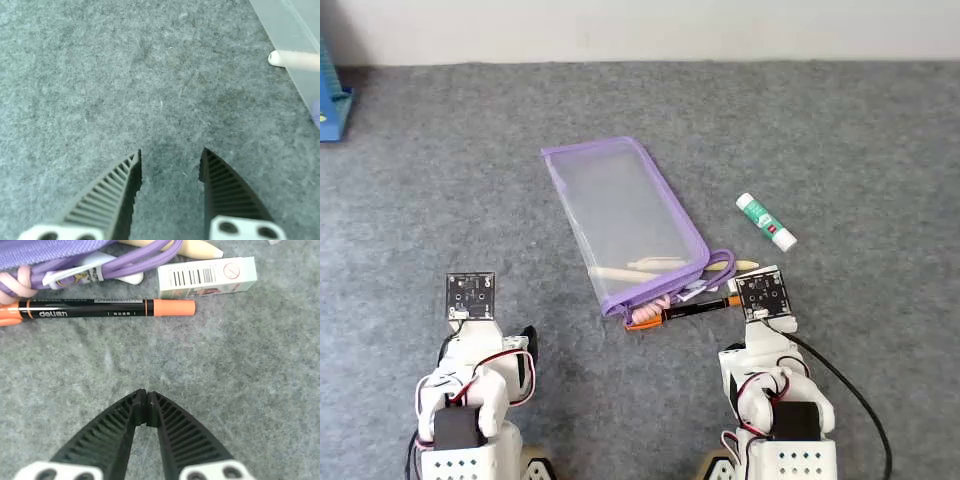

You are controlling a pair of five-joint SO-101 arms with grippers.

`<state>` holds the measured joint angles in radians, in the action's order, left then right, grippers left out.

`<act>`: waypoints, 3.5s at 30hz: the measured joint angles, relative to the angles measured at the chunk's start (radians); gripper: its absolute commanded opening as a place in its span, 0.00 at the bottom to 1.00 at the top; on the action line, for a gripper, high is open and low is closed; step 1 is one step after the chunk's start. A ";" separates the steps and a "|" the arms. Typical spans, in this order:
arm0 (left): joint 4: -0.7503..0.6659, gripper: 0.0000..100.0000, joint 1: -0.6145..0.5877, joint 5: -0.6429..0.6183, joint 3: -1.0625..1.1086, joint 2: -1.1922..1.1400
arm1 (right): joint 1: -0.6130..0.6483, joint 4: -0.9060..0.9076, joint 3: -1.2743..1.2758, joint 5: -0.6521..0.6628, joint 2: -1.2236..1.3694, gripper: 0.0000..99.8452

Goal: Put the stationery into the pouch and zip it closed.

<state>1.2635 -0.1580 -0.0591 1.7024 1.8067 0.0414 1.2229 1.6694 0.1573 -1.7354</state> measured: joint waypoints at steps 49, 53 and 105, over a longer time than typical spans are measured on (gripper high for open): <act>0.000 0.19 0.000 0.000 0.000 0.000 | 0.000 0.000 0.000 0.000 0.000 0.01; 0.000 0.19 0.000 0.000 0.000 0.000 | 0.000 0.000 0.000 0.000 0.000 0.01; 0.000 0.19 0.000 0.000 0.000 0.000 | 0.454 -0.163 -0.666 0.657 1.079 0.26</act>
<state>1.2635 -0.1580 -0.0591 1.7024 1.8067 0.4956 1.0602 1.0035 0.8140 -0.6567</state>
